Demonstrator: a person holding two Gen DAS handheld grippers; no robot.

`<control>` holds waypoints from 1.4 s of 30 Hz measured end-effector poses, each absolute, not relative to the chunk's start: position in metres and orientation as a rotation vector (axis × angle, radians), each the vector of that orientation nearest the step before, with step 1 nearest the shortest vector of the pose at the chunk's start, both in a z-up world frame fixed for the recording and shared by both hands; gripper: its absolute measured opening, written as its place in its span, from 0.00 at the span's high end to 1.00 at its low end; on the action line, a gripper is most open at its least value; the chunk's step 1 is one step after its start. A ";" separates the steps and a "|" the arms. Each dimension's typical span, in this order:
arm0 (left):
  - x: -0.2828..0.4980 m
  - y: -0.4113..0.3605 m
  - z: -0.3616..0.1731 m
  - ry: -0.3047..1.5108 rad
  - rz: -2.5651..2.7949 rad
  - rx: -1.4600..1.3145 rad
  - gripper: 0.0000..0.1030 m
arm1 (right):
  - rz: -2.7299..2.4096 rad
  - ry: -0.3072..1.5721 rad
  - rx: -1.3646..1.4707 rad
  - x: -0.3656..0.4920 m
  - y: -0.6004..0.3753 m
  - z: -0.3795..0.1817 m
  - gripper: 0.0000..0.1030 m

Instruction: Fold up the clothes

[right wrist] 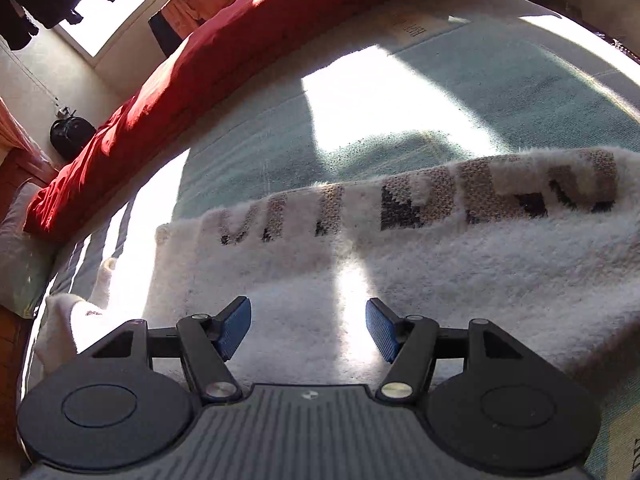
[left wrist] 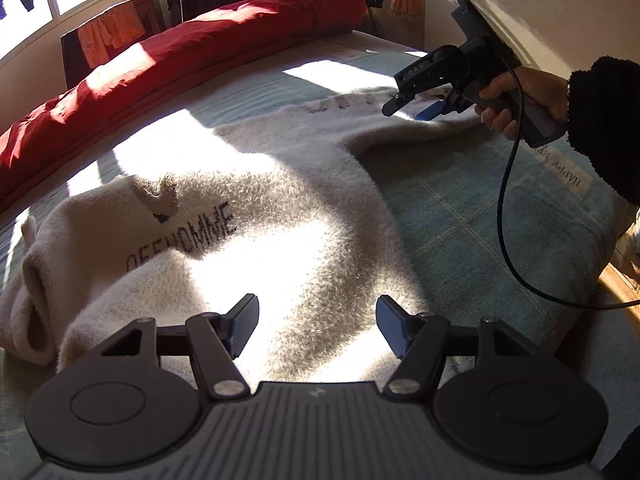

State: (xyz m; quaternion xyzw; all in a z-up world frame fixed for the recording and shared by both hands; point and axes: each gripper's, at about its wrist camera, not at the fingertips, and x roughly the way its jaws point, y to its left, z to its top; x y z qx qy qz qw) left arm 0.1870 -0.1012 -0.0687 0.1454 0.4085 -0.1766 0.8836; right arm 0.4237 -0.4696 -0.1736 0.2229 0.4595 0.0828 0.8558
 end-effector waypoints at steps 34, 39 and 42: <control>0.081 0.030 -0.102 0.812 -0.224 0.775 0.29 | 0.839 0.886 -0.569 0.149 -0.154 -0.097 0.25; 0.082 0.031 -0.121 0.781 -0.221 0.792 0.29 | 0.818 0.890 -0.597 0.144 -0.118 -0.111 0.23; 0.080 0.031 -0.124 0.759 -0.231 0.790 0.29 | 0.776 0.920 -0.583 0.150 -0.104 -0.126 0.23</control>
